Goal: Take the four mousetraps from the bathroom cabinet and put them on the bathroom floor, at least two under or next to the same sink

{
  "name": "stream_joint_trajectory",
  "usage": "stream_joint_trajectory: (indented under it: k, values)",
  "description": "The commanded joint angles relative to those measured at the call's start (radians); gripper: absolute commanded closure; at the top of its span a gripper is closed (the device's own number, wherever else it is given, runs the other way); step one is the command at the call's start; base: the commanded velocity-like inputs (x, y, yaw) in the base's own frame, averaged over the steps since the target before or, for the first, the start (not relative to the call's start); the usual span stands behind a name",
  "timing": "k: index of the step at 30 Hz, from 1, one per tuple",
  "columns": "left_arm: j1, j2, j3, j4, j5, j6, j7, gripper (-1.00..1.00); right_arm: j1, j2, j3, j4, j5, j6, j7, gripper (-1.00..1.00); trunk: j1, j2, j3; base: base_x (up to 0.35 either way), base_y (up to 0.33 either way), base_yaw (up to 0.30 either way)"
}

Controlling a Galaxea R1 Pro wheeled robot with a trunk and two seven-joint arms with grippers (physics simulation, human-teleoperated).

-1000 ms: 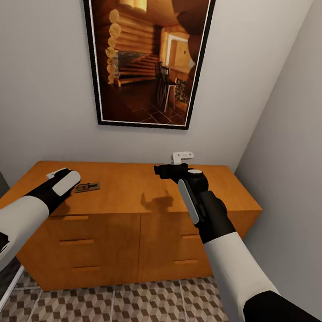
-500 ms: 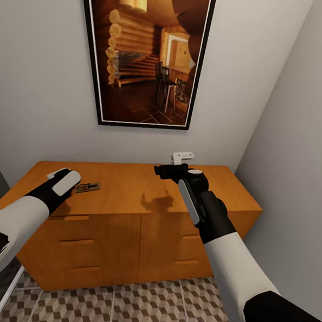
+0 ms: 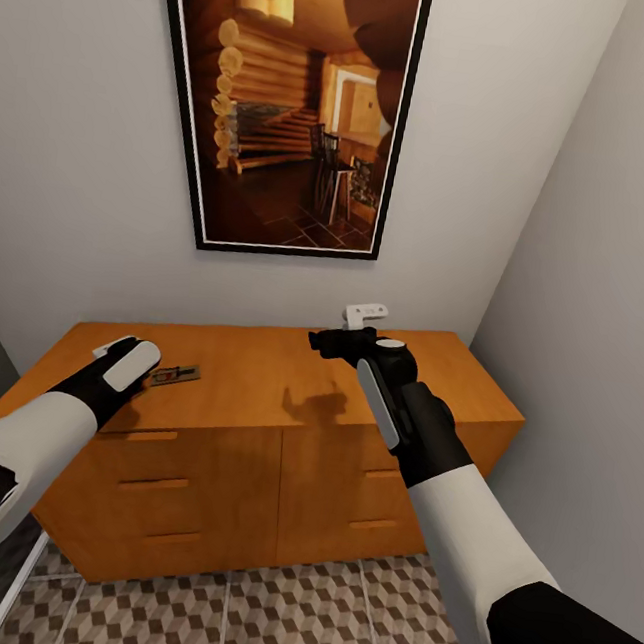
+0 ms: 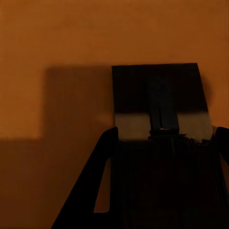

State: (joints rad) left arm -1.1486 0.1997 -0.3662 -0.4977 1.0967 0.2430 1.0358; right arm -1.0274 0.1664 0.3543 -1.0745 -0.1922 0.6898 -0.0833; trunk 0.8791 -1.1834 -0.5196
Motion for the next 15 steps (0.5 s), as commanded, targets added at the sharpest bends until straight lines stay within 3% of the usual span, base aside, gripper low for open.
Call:
stream_joint_trajectory:
  k: [1,15]
  values:
    - [-0.001,0.002,-0.007,0.085,0.006,0.013,0.006,1.00,-0.001,0.000,0.002,-0.001,-0.010,0.004,-0.009,-1.00,0.000,-0.001,-0.001,0.000,0.000,0.000]
    - [0.000,0.001,-0.008,0.085,0.006,0.013,0.006,1.00,0.000,0.002,0.012,0.018,-0.010,0.004,-0.009,-1.00,0.000,-0.001,-0.001,0.000,0.000,0.000]
